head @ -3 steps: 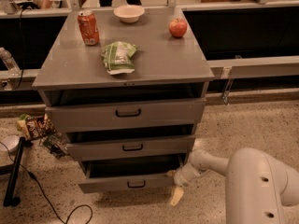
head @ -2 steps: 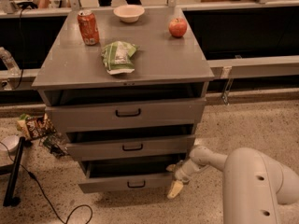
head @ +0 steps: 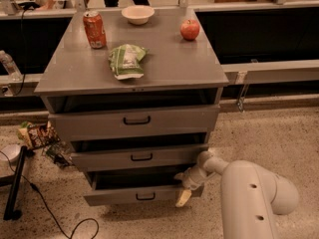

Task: Open bottom drawer

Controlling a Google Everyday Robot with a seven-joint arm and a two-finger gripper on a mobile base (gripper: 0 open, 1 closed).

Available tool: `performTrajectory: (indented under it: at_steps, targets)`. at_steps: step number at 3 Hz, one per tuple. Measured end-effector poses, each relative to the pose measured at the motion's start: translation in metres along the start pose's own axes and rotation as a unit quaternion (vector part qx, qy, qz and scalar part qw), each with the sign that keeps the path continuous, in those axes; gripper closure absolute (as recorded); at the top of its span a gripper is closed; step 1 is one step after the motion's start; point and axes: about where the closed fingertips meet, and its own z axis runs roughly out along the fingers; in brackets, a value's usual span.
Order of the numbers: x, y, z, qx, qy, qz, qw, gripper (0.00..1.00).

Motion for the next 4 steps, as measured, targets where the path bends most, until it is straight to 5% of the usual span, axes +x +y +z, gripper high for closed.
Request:
performTrajectory:
  at_steps: [1,3,4]
  targets:
    - [0.010,-0.002,0.020,-0.013,0.001,0.009,0.9999,0.18]
    - [0.006,0.012,-0.004,-0.014,0.007,0.013,0.9998,0.59]
    - [-0.010,0.057,-0.024,-0.050,0.011,0.021,0.9985,0.83]
